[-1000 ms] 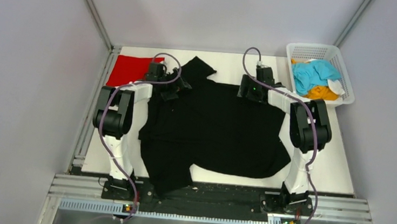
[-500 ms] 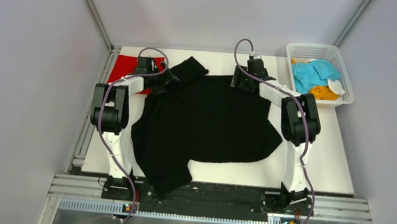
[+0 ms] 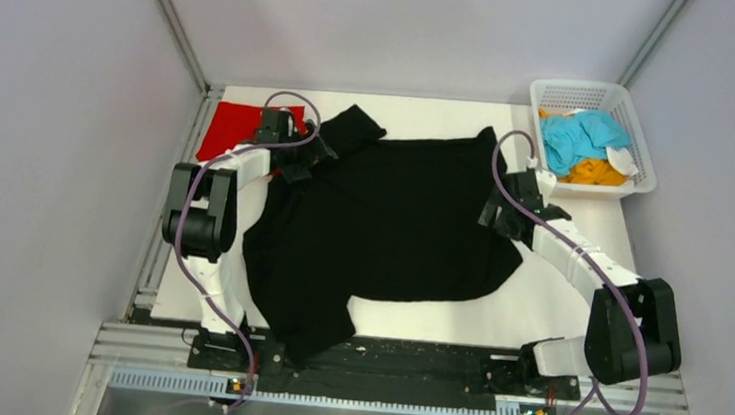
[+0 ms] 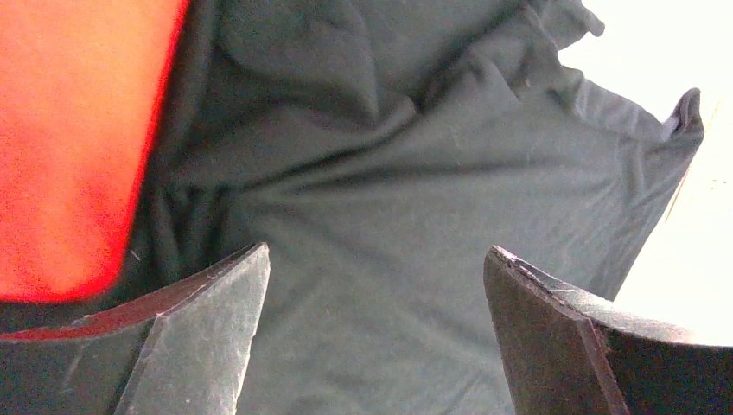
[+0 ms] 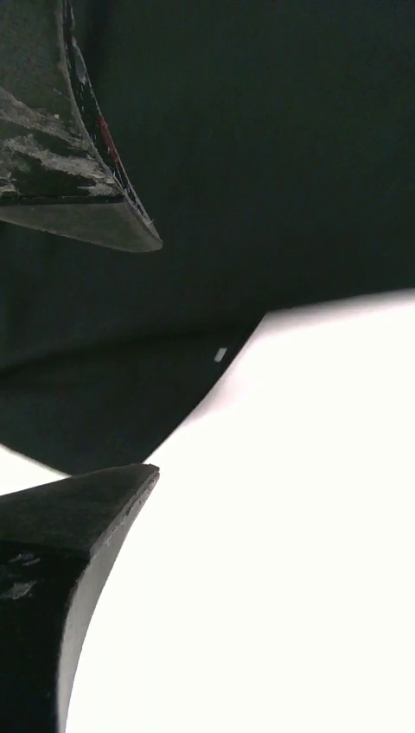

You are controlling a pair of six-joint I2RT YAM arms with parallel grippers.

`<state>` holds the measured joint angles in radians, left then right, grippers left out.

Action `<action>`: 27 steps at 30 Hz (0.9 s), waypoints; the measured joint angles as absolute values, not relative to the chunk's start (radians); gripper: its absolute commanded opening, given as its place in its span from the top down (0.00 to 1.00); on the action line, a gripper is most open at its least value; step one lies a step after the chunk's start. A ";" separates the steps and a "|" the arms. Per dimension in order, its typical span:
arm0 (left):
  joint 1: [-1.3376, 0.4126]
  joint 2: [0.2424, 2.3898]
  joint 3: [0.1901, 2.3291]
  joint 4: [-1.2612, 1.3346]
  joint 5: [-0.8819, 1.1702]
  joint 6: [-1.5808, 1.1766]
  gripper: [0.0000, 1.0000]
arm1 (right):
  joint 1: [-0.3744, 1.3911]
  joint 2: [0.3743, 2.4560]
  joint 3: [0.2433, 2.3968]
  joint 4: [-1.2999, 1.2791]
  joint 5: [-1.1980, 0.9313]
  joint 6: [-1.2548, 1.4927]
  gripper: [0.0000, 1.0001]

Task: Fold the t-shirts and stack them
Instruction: Flatten out the tshirt

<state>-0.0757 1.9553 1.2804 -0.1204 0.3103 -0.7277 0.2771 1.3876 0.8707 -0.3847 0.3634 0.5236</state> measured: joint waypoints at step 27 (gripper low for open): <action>-0.273 1.934 1.224 -0.108 0.287 -0.696 0.01 | 0.146 1.248 0.588 -0.401 0.338 0.705 0.97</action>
<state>-0.2729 1.9339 1.2236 -0.1078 0.2874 -0.6960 0.1455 1.2476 0.5884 -0.4011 0.3382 0.7048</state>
